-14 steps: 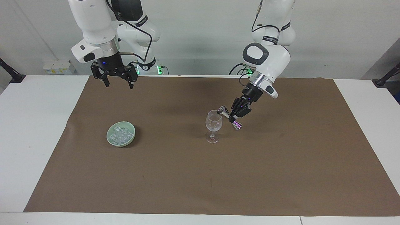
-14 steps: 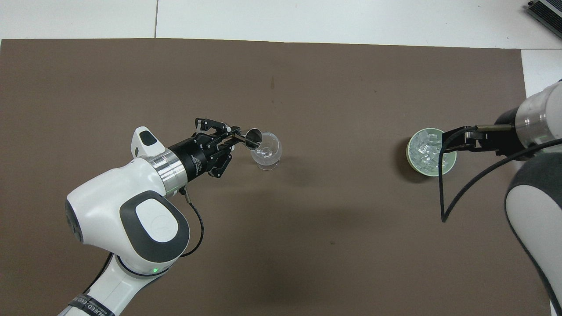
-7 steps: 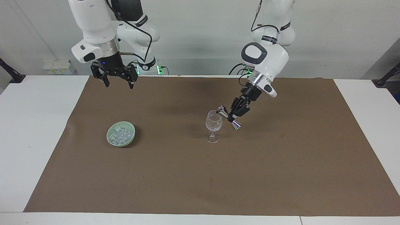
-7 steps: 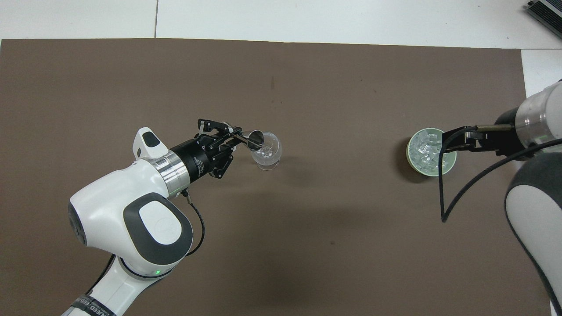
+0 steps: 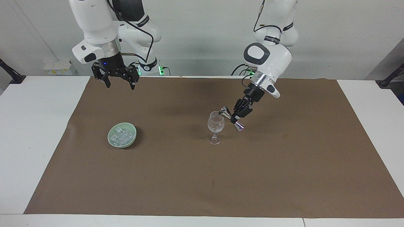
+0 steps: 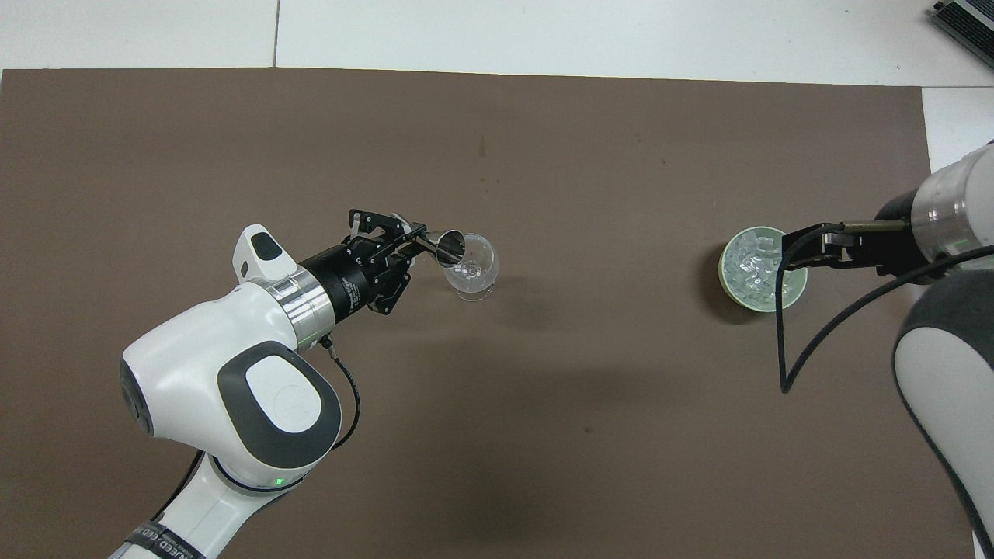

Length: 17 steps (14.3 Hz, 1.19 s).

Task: Pour wine and add ice with both arms
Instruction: 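Position the metal cup over the clear cup with the left gripper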

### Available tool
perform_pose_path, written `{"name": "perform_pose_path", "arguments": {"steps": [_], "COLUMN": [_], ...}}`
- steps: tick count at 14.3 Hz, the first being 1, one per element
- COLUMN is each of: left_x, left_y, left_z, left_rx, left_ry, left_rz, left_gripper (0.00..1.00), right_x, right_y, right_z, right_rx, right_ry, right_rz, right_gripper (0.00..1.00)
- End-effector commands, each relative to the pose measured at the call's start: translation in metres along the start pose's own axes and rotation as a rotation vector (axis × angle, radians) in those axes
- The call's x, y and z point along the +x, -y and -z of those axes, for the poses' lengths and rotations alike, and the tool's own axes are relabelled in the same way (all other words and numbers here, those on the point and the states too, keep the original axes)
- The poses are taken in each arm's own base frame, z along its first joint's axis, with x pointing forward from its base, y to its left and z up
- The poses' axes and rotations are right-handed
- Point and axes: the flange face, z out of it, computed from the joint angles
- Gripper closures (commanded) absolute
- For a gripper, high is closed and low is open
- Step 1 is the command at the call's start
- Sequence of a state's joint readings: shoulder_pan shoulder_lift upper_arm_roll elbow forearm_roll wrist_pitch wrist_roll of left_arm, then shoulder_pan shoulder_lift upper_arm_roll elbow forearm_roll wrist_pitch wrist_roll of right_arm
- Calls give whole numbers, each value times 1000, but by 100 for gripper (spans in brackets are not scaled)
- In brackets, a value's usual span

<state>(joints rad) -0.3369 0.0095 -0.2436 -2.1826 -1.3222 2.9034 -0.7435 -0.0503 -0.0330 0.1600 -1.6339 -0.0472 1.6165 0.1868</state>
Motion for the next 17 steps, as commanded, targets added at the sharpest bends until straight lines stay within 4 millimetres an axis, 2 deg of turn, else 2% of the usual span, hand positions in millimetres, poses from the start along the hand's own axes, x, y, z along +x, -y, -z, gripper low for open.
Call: {"name": "perform_pose_path", "arguments": {"steps": [1,11,17], "left_x": [-5,-17,-17], "left_y": [3,0,-5], "left_z": [5,1,0], "left_rx": [-19,-36,-53], "left_ry": [-17,-33,-58], "left_rz": [-24,-86,-153], "left_gripper": [100,100,100], "right_x": [-7,-7,-7], "right_y": [-3,-5,-5], "right_z": [1,1,1], "right_rx": [13,13,13], "right_ry": [8,8,8], "right_rz": [12,12,12], "right_gripper": [0,0,0]}}
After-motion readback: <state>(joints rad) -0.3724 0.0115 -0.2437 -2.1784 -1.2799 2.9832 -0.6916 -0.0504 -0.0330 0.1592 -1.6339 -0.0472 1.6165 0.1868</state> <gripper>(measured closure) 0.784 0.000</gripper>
